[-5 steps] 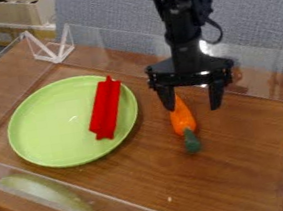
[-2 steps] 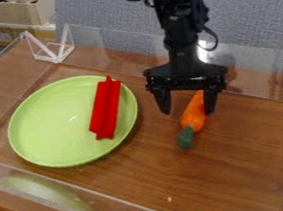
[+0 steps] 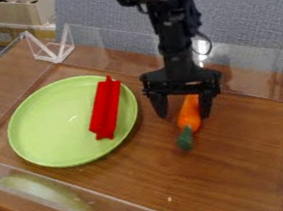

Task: Put the carrot on the left side

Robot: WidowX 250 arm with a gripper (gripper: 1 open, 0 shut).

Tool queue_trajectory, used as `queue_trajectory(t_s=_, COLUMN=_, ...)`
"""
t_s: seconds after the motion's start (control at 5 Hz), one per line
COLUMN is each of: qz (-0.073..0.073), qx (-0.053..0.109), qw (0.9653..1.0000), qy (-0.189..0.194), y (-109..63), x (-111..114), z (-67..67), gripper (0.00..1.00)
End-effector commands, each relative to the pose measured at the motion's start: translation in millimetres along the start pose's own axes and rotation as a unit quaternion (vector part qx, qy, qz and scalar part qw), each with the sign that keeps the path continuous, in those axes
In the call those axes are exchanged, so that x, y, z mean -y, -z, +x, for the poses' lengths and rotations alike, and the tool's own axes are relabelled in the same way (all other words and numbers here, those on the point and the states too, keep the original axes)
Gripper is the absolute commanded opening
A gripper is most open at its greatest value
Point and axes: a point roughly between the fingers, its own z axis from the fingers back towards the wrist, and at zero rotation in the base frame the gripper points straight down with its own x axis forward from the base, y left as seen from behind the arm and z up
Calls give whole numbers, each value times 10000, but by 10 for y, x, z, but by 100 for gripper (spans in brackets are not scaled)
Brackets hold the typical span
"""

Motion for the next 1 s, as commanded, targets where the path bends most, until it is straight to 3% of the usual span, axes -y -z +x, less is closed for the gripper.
queue_trajectory(t_s=0.0, qz=-71, qx=160, qw=9998, qy=-35, y=-46, x=-13, z=39, gripper=0)
queue_trajectory(t_s=0.4, qz=-230, qx=152, qw=9996, qy=14, y=-106, x=-2, z=-90, gripper=0)
queue_trajectory(t_s=0.8, qz=-396, qx=203, qw=9989, qy=-139, y=-291, x=-32, z=-132, gripper=0)
